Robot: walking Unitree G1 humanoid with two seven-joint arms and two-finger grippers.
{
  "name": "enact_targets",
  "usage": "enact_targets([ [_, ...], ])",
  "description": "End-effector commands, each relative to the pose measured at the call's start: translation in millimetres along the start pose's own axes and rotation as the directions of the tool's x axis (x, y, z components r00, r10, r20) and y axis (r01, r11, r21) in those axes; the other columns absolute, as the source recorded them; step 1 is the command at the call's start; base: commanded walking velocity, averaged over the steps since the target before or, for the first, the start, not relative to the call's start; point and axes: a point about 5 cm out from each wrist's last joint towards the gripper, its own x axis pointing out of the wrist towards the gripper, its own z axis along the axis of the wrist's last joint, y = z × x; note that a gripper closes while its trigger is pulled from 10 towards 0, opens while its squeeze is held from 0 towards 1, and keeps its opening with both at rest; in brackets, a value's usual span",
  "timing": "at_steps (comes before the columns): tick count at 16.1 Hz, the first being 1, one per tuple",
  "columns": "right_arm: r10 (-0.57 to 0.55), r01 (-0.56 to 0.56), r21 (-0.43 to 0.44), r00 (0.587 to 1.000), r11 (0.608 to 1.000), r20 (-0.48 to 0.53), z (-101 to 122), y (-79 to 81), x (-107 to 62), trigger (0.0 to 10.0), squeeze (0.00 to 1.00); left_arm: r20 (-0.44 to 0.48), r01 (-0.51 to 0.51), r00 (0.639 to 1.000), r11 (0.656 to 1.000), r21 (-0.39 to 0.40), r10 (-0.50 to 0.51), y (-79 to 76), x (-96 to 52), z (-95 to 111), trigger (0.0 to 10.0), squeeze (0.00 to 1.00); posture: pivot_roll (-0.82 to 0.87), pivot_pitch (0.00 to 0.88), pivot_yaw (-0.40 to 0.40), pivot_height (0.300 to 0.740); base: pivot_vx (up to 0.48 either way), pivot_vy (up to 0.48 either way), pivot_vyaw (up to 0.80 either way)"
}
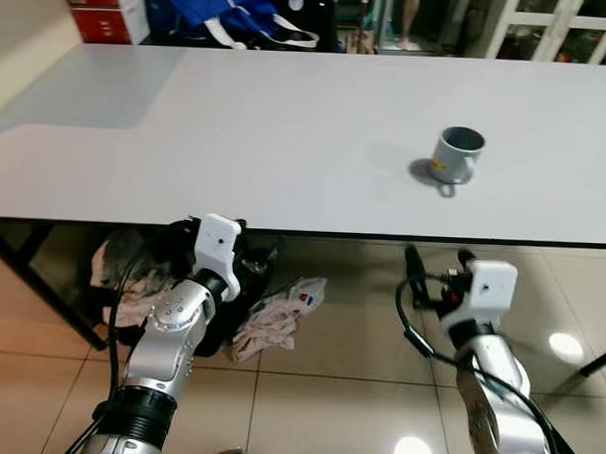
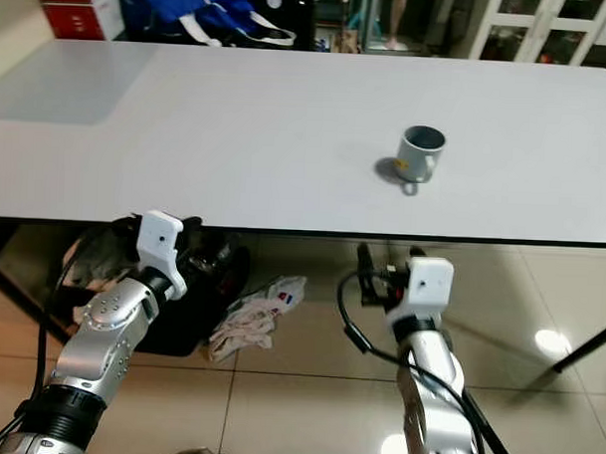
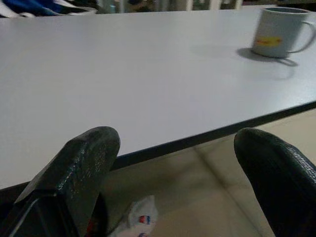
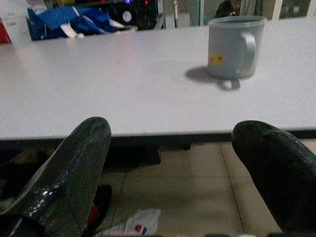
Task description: Setting the table
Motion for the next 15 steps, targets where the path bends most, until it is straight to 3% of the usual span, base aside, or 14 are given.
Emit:
enact_targets([
  [1, -0.015, 0.015, 0.012, 1.000, 1.000, -0.009, -0.6, -3.8, -0.4, 10.0, 0.00, 0.012, -0.026, 1.000, 0.999, 0.021, 0.026, 4.9, -1.2, 4.1, 10.0, 0.00, 0.02, 0.000, 0.023, 0.740, 0.000, 0.439, 0.00],
  [13, -0.064, 0.064, 0.002, 0.998, 0.998, -0.028, -6.8, -10.3, -1.2, 10.0, 0.00, 0.002, -0.063, 0.998, 0.997, 0.040, 0.063, 7.4, -0.9, 3.0, 10.0, 0.00, 0.02, 0.000, 0.030, 0.740, 0.000, 0.472, 0.00],
  [15, -0.046, 0.046, 0.003, 0.999, 0.999, -0.001, -3.9, -6.4, 0.5, 10.0, 0.00, -0.013, -0.067, 0.998, 0.997, 0.025, 0.067, 0.7, -4.6, -4.7, 10.0, 0.00, 0.03, 0.000, 0.027, 0.740, 0.000, 0.480, 0.00],
])
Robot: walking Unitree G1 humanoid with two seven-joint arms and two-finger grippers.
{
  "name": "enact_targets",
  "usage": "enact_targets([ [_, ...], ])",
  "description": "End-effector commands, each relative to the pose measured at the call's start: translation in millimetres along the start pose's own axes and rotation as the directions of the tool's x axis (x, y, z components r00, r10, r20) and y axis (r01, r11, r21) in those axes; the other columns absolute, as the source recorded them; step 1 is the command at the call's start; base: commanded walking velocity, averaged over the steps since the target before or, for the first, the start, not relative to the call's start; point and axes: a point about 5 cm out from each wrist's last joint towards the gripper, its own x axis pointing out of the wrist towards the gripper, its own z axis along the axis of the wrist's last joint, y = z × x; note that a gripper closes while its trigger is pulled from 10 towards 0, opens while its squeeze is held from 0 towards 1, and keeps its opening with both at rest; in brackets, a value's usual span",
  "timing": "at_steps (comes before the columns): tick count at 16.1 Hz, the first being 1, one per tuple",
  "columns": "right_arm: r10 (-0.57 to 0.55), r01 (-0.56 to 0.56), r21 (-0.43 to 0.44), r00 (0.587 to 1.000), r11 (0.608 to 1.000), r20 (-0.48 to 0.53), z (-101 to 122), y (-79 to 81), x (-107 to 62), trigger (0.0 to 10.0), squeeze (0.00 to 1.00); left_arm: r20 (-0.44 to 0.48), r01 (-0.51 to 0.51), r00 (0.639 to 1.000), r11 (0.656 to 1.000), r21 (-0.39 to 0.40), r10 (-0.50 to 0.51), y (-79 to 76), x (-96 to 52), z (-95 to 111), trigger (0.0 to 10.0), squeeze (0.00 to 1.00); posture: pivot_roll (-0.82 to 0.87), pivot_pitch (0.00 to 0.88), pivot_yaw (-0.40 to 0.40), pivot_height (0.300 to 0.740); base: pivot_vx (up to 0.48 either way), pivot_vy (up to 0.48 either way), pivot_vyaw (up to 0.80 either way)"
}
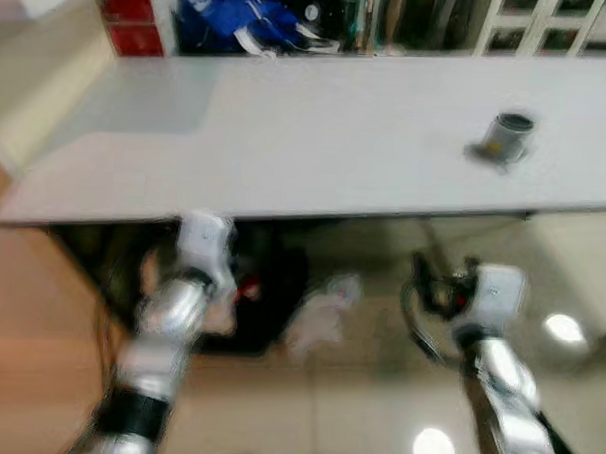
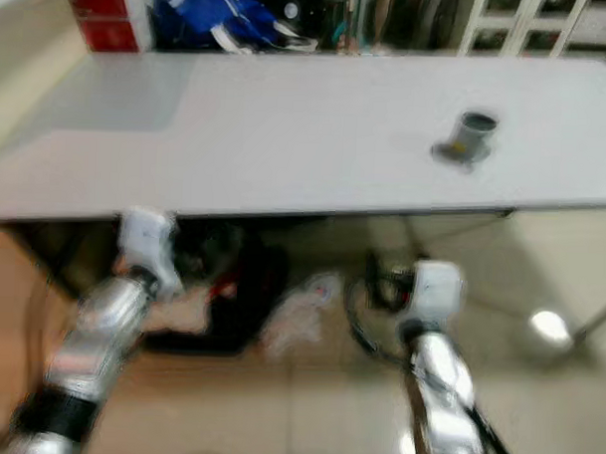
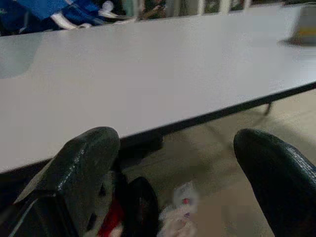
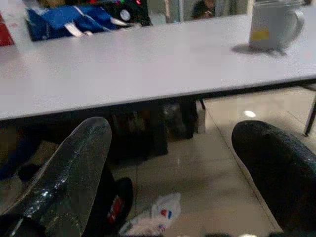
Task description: Setting the table
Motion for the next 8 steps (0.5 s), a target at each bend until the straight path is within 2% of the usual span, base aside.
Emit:
enact_targets([
  [1, 0.012, -0.012, 0.009, 0.999, 1.000, 0.038, 6, 5.2, 3.3, 10.0, 0.00, -0.009, -0.023, 1.000, 1.000, 0.019, 0.023, 6.6, -4.0, -1, 10.0, 0.00, 0.03, 0.000, 0.025, 0.740, 0.000, 0.480, 0.00],
  [4, -0.027, 0.025, 0.028, 0.996, 0.999, 0.085, 14, 0.6, 7.4, 10.0, 0.00, 0.055, -0.091, 0.994, 0.996, 0.010, 0.090, 22.8, 4.0, 15, 10.0, 0.00, 0.03, 0.000, 0.019, 0.740, 0.000, 0.480, 0.00],
  [8, -0.019, 0.017, 0.028, 0.996, 0.999, 0.087, 15, 3.4, 9.9, 10.0, 0.00, 0.054, -0.127, 0.990, 0.992, -0.002, 0.126, 27.9, 2.8, 15, 10.0, 0.00, 0.04, 0.000, 0.016, 0.740, 0.000, 0.480, 0.00],
])
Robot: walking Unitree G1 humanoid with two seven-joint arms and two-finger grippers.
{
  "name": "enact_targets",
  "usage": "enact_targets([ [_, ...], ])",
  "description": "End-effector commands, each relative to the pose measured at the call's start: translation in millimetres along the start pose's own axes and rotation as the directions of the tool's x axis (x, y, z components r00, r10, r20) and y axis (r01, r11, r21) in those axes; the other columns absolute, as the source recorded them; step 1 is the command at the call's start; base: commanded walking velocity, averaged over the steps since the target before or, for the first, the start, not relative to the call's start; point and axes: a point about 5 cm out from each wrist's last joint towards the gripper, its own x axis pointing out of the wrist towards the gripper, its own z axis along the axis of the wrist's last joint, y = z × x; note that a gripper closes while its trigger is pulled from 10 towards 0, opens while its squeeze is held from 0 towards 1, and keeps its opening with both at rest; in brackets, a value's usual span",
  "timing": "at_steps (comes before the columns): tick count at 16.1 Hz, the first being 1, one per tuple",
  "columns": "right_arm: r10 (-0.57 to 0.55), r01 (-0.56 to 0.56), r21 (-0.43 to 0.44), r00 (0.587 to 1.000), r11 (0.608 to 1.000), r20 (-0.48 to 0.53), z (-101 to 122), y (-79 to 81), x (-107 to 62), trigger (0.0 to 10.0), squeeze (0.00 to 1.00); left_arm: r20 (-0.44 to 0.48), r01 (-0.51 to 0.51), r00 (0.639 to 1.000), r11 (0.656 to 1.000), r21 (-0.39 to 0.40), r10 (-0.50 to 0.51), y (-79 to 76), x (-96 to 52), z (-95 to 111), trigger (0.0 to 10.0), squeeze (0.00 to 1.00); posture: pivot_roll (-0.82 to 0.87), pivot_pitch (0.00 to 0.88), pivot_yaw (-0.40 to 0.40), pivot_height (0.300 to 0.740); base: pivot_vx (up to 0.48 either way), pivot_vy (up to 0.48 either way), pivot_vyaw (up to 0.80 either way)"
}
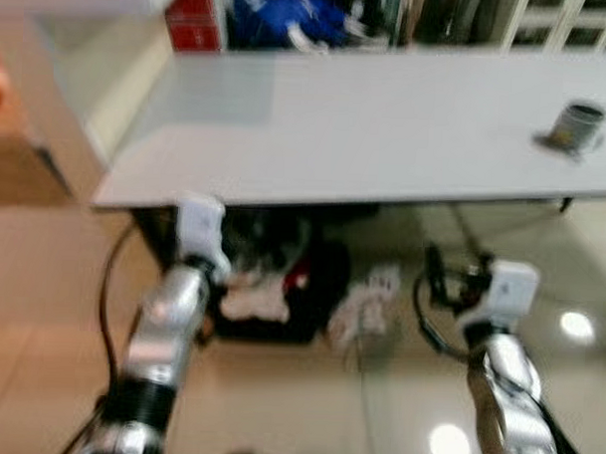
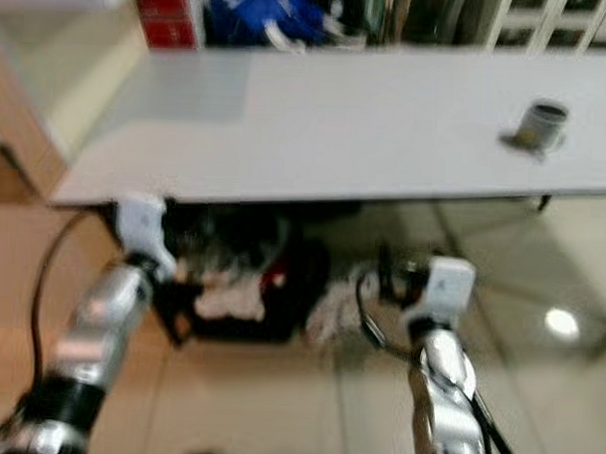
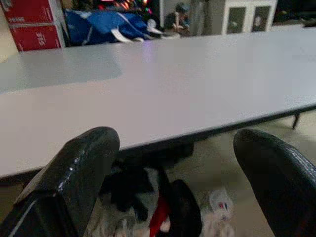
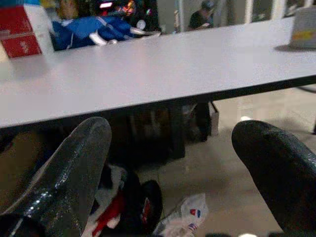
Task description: Setting the table
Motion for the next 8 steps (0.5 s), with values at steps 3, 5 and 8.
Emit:
enact_targets([
  [3, 0.033, -0.033, 0.003, 0.999, 0.999, 0.023, 3.9, 8.8, 3.8, 10.0, 0.00, -0.015, -0.010, 1.000, 1.000, 0.012, 0.010, 3.0, -2.4, -0.9, 10.0, 0.00, 0.04, 0.000, 0.015, 0.740, 0.000, 0.480, 0.00],
  [5, 0.046, -0.046, -0.006, 0.999, 0.999, 0.021, 3.9, 10.9, 3.8, 10.0, 0.00, -0.019, -0.007, 1.000, 1.000, 0.020, 0.007, 1.0, -3.7, -2.7, 10.0, 0.00, 0.04, 0.000, 0.015, 0.740, 0.000, 0.480, 0.39],
  [8, 0.035, -0.035, -0.008, 0.999, 0.999, 0.008, 2.3, 11.5, 3.7, 10.0, 0.00, -0.018, 0.002, 1.000, 1.000, 0.023, -0.001, -1.7, -3.3, -2.5, 10.0, 0.00, 0.04, 0.000, 0.015, 0.740, 0.000, 0.480, 0.63],
])
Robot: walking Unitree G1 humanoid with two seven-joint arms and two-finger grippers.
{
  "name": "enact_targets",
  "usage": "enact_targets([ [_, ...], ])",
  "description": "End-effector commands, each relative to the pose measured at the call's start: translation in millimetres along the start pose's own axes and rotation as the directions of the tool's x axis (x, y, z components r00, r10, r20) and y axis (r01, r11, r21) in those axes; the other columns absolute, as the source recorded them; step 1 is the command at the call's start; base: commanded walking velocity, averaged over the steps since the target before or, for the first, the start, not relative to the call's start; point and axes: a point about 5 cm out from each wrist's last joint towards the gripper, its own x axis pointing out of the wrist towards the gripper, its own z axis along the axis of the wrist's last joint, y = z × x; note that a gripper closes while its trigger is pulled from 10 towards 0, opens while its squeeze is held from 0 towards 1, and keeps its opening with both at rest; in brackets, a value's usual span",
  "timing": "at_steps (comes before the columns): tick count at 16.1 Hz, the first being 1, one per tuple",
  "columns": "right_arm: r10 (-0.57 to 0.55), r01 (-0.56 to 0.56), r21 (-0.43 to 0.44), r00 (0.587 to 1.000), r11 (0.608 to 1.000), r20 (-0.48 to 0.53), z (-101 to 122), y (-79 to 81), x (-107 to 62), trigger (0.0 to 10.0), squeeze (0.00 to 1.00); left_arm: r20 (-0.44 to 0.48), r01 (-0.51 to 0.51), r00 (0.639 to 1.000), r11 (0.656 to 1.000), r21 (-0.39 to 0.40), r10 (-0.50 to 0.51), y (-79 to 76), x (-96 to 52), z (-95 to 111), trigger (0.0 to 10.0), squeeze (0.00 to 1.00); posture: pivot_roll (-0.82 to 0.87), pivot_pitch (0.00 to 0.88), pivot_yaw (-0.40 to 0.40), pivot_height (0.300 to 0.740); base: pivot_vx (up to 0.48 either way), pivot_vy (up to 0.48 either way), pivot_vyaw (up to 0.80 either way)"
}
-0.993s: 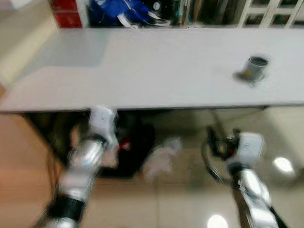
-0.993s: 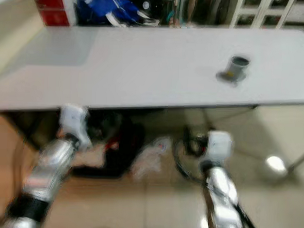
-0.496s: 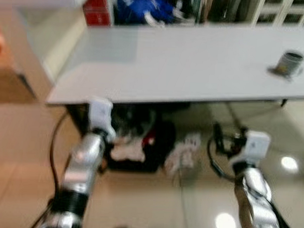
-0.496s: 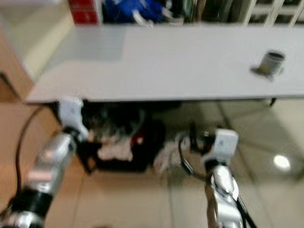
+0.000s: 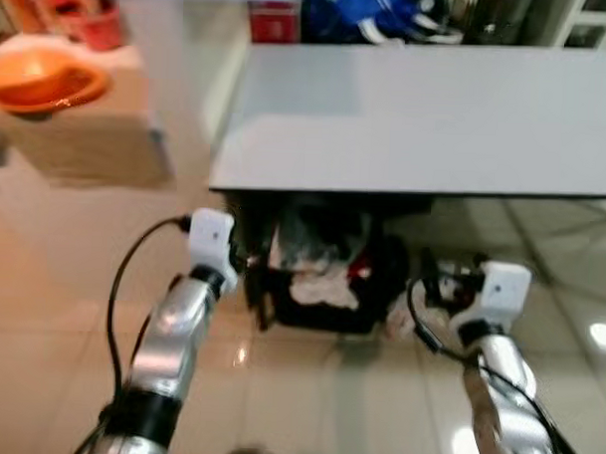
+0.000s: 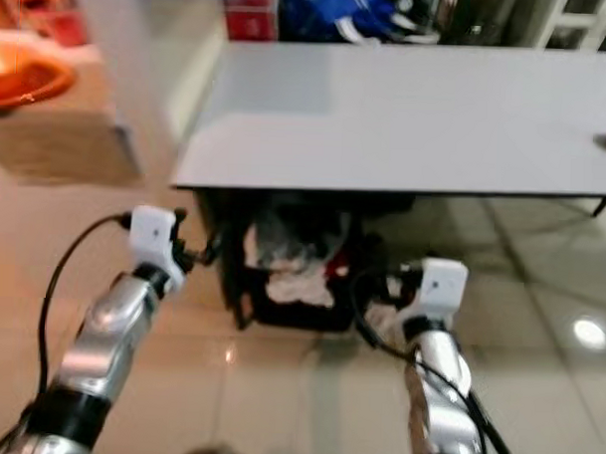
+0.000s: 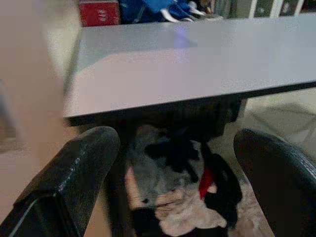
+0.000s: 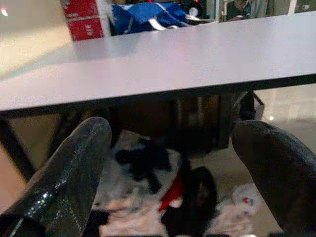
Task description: Setting the table
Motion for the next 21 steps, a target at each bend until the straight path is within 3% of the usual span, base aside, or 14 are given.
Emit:
enact_targets([
  [1, 0.007, -0.007, -0.002, 1.000, 1.000, 0.024, 5, 3.5, 2.9, 10.0, 0.00, 0.010, -0.011, 1.000, 1.000, 0.023, 0.011, 4.7, 1.2, 6, 10.0, 0.00, 0.04, 0.000, 0.014, 0.740, 0.000, 0.480, 0.00],
  [9, 0.010, -0.010, -0.011, 1.000, 1.000, 0.000, 2, 7.6, 3.3, 10.0, 0.00, -0.001, 0.009, 1.000, 0.999, 0.048, -0.009, 2.2, 0.3, 4, 10.0, 0.00, 0.05, 0.000, 0.017, 0.740, 0.000, 0.480, 0.19],
  [16, 0.035, -0.035, -0.008, 0.999, 0.999, 0.038, 7, 14.4, 3.4, 10.0, 0.00, 0.017, -0.010, 1.000, 0.999, 0.053, 0.009, 15.7, 1.4, 10, 10.0, 0.00, 0.05, 0.000, 0.019, 0.740, 0.000, 0.480, 0.00],
  [19, 0.037, -0.037, -0.008, 0.999, 0.999, 0.039, 7, 16.0, 3.7, 10.0, 0.00, 0.021, -0.009, 1.000, 0.998, 0.062, 0.008, 14.8, 4.9, 13, 10.0, 0.00, 0.05, 0.000, 0.024, 0.740, 0.000, 0.480, 0.00],
  [21, 0.036, -0.036, -0.009, 0.999, 0.999, 0.038, 7, 16.0, 3.2, 10.0, 0.00, 0.023, -0.002, 1.000, 0.997, 0.082, 0.000, 13.4, 5.2, 13, 10.0, 0.00, 0.05, 0.000, 0.026, 0.740, 0.000, 0.000, 0.00],
])
